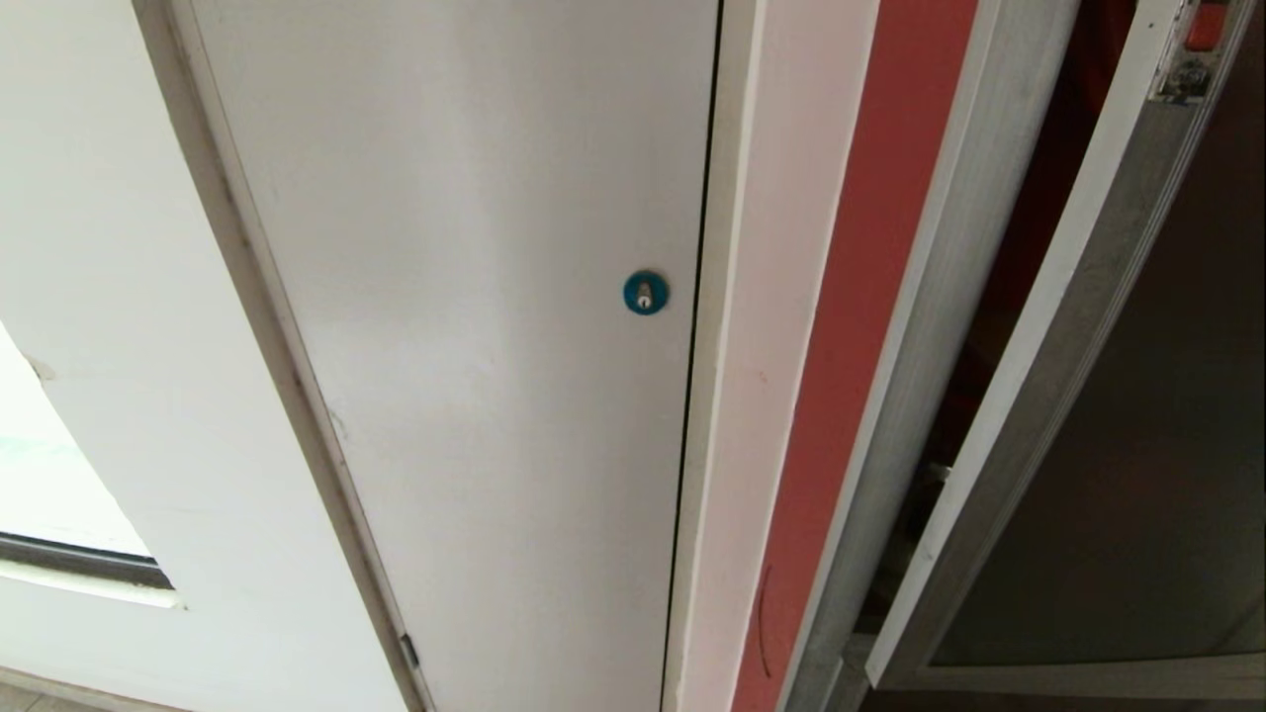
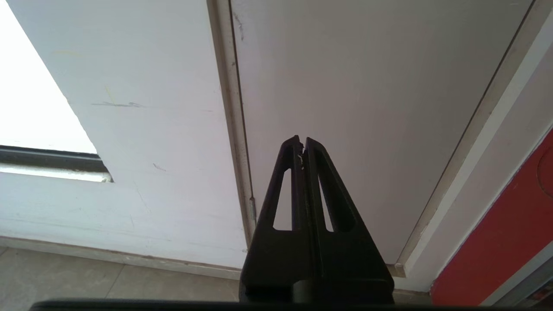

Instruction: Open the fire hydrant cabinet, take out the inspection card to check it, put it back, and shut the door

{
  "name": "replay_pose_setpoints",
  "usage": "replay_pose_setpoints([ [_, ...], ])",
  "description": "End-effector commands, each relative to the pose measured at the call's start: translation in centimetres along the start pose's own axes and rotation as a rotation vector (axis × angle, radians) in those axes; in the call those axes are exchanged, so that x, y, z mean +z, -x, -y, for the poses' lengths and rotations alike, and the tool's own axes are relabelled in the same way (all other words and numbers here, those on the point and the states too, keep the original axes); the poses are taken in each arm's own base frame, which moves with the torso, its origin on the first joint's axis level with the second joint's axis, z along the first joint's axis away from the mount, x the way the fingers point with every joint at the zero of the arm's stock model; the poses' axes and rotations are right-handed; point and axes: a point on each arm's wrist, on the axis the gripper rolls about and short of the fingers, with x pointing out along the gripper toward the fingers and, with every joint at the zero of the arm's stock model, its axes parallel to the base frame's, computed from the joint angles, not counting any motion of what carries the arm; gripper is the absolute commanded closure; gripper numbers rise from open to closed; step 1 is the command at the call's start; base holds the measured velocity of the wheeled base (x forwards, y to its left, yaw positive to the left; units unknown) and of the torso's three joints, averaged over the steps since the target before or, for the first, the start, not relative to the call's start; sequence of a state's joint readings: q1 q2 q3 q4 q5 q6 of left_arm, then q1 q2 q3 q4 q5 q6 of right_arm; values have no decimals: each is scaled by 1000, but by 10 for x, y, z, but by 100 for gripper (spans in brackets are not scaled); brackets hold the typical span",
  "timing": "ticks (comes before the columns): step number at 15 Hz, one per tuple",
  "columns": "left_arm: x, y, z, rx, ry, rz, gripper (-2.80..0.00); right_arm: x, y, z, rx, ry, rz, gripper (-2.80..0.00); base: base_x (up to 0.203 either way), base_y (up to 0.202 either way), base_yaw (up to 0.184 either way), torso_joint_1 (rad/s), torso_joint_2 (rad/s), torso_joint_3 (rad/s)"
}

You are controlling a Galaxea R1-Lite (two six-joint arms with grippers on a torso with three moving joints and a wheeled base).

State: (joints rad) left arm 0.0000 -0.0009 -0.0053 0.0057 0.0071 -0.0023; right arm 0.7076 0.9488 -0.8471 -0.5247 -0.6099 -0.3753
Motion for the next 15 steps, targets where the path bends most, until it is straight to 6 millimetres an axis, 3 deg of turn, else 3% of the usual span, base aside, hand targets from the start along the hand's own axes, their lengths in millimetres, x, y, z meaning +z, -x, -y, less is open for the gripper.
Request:
replay_pose_setpoints([
  [1, 0, 0, 0, 0, 1, -1, 0, -1, 13, 9, -7, -8, 17, 0, 0, 0, 0, 0, 0, 0],
  [6, 0, 0, 0, 1, 0, -2, 0, -1, 31, 29, -84, 6, 31, 0, 0, 0, 0, 0, 0, 0],
  [11, 0, 0, 0, 1, 1, 0, 0, 7, 59, 54, -298, 52, 62, 0, 0, 0, 0, 0, 0, 0],
  [15, 0, 0, 0, 1, 1, 0, 0, 21, 114, 69, -511, 111, 95, 0, 0, 0, 0, 0, 0, 0],
])
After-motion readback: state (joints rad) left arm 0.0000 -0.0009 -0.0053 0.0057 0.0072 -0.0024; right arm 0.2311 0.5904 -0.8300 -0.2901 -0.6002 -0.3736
